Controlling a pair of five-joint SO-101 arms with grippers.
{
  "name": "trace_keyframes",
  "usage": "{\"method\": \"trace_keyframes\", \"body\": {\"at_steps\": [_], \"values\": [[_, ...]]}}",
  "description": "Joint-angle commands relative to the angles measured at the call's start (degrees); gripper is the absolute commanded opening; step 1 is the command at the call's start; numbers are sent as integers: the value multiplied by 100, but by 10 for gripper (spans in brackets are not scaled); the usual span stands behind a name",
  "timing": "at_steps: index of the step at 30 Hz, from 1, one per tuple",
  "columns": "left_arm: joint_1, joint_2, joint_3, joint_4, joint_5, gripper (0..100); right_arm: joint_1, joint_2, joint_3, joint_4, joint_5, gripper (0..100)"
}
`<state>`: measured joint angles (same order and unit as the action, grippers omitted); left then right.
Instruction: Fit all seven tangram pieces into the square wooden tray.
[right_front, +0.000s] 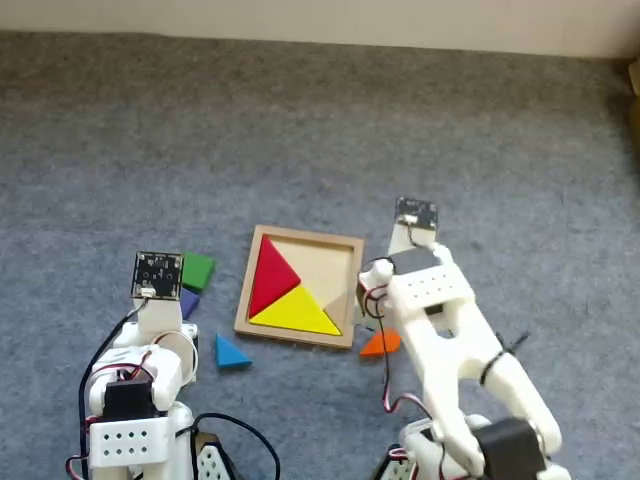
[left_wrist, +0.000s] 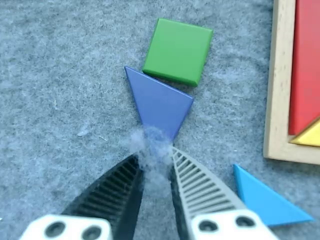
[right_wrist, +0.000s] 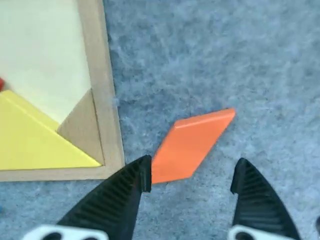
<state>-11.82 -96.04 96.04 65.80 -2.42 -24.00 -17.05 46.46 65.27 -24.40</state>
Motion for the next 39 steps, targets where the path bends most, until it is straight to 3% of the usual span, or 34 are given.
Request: {"method": "trace_keyframes", "body": {"at_steps": [1, 8, 17, 24, 30, 39], "values": [[57, -48, 154, -79, -18, 77, -84, 347, -75, -365, -79, 257], [57, -48, 154, -79, -18, 77, -92, 1042, -189, -567, -62, 251], [57, -48, 154, -79, -18, 77, -40, 1156, -602, -382, 246, 2], [57, -48, 154, -79, -18, 77, 163, 1007, -901, 171, 466, 5], [57, -48, 154, -79, -18, 77, 127, -66, -1191, 541, 466, 5], [57, -48, 154, -79, -18, 77, -224, -1165, -1051, -101, 413, 5]]}}
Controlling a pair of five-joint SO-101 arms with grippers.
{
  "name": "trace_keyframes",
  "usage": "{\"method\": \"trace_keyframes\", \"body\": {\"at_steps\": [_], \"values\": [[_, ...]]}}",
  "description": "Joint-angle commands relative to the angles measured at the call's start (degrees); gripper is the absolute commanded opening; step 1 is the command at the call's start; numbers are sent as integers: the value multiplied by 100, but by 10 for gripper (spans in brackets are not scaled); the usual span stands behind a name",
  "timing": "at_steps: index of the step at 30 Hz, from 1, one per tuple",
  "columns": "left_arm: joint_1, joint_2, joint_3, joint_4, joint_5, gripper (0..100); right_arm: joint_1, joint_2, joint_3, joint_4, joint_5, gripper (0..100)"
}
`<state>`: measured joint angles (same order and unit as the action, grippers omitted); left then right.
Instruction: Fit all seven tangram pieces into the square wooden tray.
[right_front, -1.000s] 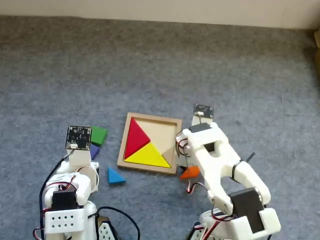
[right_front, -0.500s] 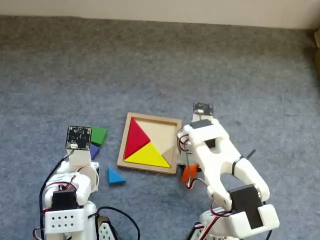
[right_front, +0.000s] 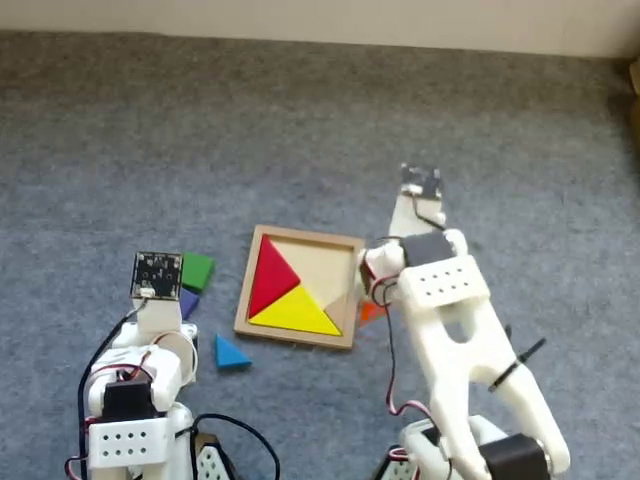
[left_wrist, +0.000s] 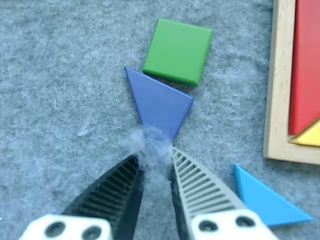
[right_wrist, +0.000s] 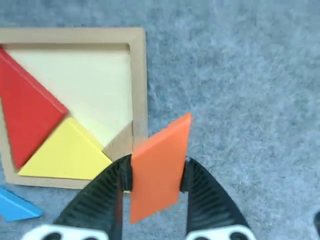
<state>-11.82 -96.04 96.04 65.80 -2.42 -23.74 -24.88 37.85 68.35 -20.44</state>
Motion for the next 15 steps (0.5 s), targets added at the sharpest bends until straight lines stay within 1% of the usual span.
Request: {"method": "trace_keyframes", "body": {"at_steps": [1, 5, 8, 10, 15], "values": [[57, -48, 154, -79, -18, 77, -330, -400, -189, -585, 18, 5], [57, -48, 154, -79, -18, 77, -602, -400, -189, -1253, -62, 5], [57, -48, 154, -79, -18, 77, -752, -400, -189, -1789, -536, 5], [57, -48, 154, -79, -18, 77, -840, -400, -189, -2088, -712, 5], [57, -48, 154, -79, -18, 77, -1068, -400, -189, -2774, -747, 5]]}}
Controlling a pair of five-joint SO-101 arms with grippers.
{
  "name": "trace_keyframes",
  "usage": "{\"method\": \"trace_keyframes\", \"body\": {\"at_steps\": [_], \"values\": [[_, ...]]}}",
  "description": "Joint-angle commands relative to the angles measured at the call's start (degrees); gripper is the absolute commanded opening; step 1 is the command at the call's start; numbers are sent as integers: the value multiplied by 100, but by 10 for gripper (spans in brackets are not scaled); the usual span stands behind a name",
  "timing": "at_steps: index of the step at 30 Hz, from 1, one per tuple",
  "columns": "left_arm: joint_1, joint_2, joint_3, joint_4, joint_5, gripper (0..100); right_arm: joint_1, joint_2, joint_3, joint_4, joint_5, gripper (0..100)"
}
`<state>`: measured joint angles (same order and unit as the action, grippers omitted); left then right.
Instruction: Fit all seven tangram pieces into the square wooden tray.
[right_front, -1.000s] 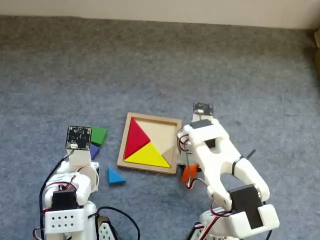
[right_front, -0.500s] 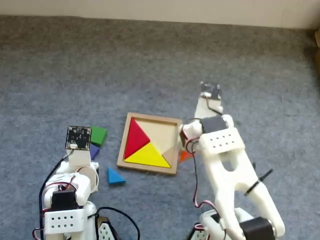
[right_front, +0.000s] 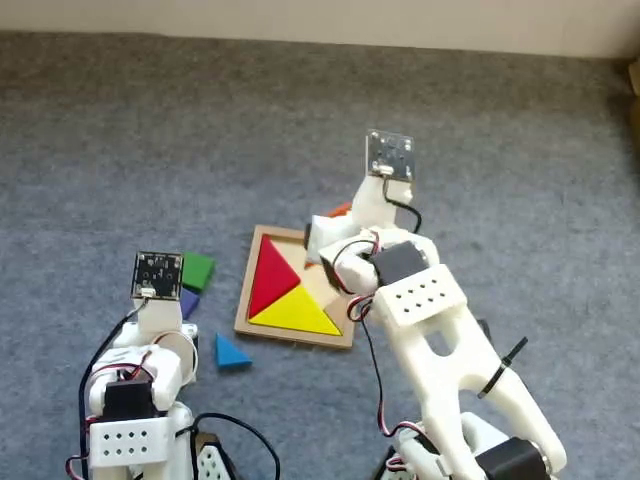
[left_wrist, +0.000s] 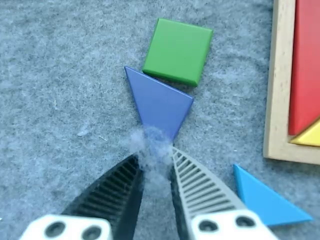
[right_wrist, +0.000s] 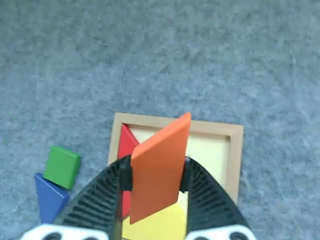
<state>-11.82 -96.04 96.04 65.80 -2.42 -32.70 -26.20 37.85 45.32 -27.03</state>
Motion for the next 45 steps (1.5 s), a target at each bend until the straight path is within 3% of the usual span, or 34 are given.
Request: {"method": "trace_keyframes", "body": {"at_steps": [1, 5, 12, 20, 25, 27, 30, 45], "values": [[57, -48, 154, -79, -18, 77, -207, -268, -189, -629, -88, 5], [57, -48, 154, -79, -18, 77, -303, -259, -180, -1059, -220, 6], [57, -48, 154, -79, -18, 77, -295, 215, -207, -1103, -2277, 10], [57, -48, 154, -79, -18, 77, -303, 1534, -251, -1103, -2699, 10], [57, -48, 154, -79, -18, 77, -277, 1859, -532, -1095, -3657, 19], [57, -48, 154, -79, -18, 77, -295, 1982, -620, -1086, -3991, 67], [57, -48, 154, -79, -18, 77, -347, 2202, -752, -1086, -4149, 146], [57, -48, 154, -79, -18, 77, -470, 2659, -1279, -1103, -4097, 153]]}}
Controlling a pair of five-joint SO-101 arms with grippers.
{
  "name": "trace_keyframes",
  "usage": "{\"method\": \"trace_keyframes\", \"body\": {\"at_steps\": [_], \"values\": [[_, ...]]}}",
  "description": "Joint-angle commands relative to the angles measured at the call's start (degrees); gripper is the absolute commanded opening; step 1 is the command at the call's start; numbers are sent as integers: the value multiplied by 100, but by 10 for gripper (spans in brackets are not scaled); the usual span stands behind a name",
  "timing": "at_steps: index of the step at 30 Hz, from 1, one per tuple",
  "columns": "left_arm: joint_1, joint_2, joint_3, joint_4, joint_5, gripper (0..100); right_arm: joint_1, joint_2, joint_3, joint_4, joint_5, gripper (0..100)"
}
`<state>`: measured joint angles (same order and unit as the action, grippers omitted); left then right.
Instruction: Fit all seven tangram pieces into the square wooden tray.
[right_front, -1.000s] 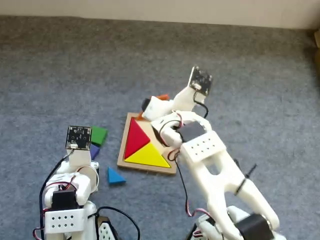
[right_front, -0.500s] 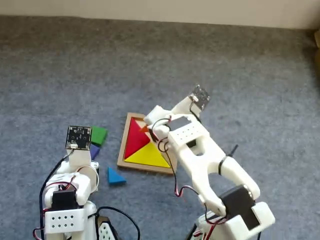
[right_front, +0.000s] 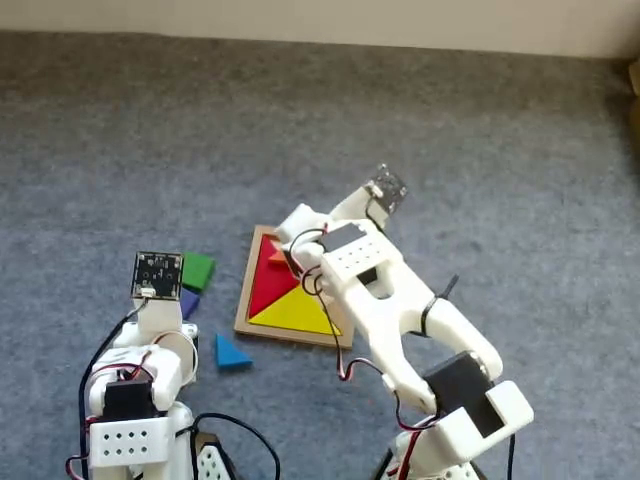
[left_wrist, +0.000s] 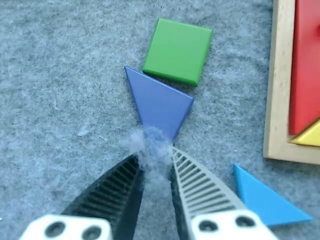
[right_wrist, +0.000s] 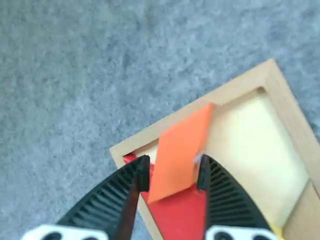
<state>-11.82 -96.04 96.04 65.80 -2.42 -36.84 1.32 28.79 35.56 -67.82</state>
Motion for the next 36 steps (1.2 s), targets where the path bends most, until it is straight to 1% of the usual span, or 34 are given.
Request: {"method": "trace_keyframes", "body": {"at_steps": [1, 3, 4, 6, 9, 11, 14, 16, 17, 24, 29, 32, 36], "values": [[57, -48, 154, -79, -18, 77, -57, -92, -382, -127, -18, 153], [57, -48, 154, -79, -18, 77, -48, -101, -462, -110, 0, 153], [57, -48, 154, -79, -18, 77, -48, -119, -497, -101, 141, 153], [57, -48, 154, -79, -18, 77, -48, -286, -541, -101, 633, 149], [57, -48, 154, -79, -18, 77, -48, -910, -514, -101, 1319, 145], [57, -48, 154, -79, -18, 77, -31, -1323, -277, -31, 1855, 104], [57, -48, 154, -79, -18, 77, 57, -1789, 66, -40, 2963, 2], [57, -48, 154, -79, -18, 77, 136, -1859, 251, -40, 3622, 12], [57, -48, 154, -79, -18, 77, 198, -1824, 286, -48, 3833, 8], [57, -48, 154, -79, -18, 77, 268, -796, 251, -48, 4879, 5], [57, -48, 154, -79, -18, 77, 295, -84, -233, -171, 5591, 5], [57, -48, 154, -79, -18, 77, 295, 286, -497, -171, 5855, 5], [57, -48, 154, -79, -18, 77, 330, 505, -629, -171, 5908, 5]]}}
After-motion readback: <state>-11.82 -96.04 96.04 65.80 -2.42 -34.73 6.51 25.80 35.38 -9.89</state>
